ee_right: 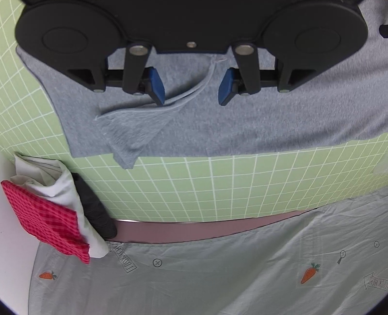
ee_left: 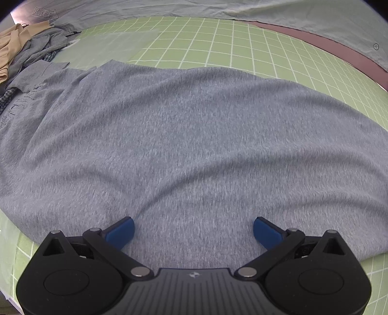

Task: Fold clothes

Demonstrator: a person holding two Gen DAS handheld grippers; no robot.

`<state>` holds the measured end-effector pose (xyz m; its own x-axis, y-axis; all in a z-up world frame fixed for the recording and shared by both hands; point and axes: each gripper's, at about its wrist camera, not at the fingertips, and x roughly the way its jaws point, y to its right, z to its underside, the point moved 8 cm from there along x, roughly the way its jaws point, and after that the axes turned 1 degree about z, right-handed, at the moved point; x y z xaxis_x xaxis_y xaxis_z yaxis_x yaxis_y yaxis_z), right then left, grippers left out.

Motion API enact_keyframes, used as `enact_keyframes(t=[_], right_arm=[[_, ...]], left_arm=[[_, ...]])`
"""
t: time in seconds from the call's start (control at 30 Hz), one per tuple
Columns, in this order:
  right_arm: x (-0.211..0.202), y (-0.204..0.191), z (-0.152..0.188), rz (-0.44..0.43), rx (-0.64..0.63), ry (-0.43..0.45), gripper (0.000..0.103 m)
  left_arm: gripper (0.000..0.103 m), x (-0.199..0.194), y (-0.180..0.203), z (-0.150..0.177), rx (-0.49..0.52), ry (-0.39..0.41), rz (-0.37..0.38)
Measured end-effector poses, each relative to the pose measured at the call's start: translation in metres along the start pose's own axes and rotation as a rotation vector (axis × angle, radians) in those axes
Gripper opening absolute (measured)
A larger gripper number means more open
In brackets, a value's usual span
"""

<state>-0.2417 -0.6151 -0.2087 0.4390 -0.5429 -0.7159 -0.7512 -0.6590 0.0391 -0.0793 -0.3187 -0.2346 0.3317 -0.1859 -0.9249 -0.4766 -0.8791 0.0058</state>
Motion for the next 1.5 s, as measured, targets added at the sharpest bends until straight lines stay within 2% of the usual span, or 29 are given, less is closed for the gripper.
enact_keyframes(t=[0.1,0.17,0.2,0.27,0.33,0.43,0.57,0.67,0.73,0.8,0.9,0.97,1.03,1.1,1.23,1.33,1.5], right_arm=[[0.005,-0.009,0.013,0.006,0.000,-0.038,0.048],[0.010,-0.008,0.019,0.037,-0.009,-0.058,0.042],[0.012,-0.007,0.021,0.040,-0.006,-0.065,0.038],[0.016,-0.005,0.024,0.016,-0.001,-0.078,0.014],[0.015,-0.002,0.024,0.000,0.002,-0.068,0.003],[0.008,0.015,0.021,-0.008,0.048,-0.053,0.003],[-0.014,0.069,0.007,0.034,0.125,0.010,0.003],[-0.022,0.133,0.005,0.151,0.121,0.033,0.003],[-0.018,0.182,0.013,0.260,0.131,0.009,0.003],[-0.008,0.229,0.030,0.328,0.208,-0.066,0.003],[-0.008,0.261,0.046,0.366,0.271,-0.100,0.005],[-0.011,0.264,0.049,0.389,0.254,-0.086,0.018],[-0.011,0.262,0.046,0.373,0.275,-0.067,0.021],[-0.006,0.254,0.037,0.335,0.282,-0.044,0.024],[0.012,0.235,0.009,0.232,0.271,-0.003,0.045],[0.031,0.224,-0.014,0.181,0.234,0.010,0.049],[0.053,0.223,-0.023,0.152,0.209,-0.038,0.062]], left_arm=[[0.103,0.000,0.000,0.001,0.020,-0.001,0.009],[0.103,0.000,0.001,0.001,0.027,0.000,0.013],[0.103,0.000,0.001,0.001,0.030,0.000,0.014],[0.103,0.000,0.001,0.002,0.033,-0.003,0.016],[0.103,0.000,0.001,0.001,0.031,-0.006,0.016],[0.103,0.001,0.001,0.001,0.023,-0.005,0.012],[0.103,0.001,0.001,0.000,0.003,-0.003,0.003],[0.103,0.002,0.000,-0.001,-0.013,-0.003,-0.008],[0.103,0.002,0.000,-0.002,-0.020,-0.005,-0.012],[0.103,0.002,-0.001,-0.002,-0.026,-0.008,-0.015],[0.103,0.002,0.000,-0.003,-0.037,-0.016,-0.021],[0.103,0.003,0.000,-0.004,-0.045,-0.025,-0.026],[0.103,0.003,0.000,-0.005,-0.049,-0.036,-0.027],[0.103,0.004,-0.001,-0.006,-0.050,-0.048,-0.026],[0.103,0.006,-0.001,-0.010,-0.058,-0.064,-0.026],[0.103,0.008,-0.001,-0.015,-0.059,-0.069,-0.029],[0.103,0.011,0.000,-0.020,-0.069,-0.085,-0.032]])
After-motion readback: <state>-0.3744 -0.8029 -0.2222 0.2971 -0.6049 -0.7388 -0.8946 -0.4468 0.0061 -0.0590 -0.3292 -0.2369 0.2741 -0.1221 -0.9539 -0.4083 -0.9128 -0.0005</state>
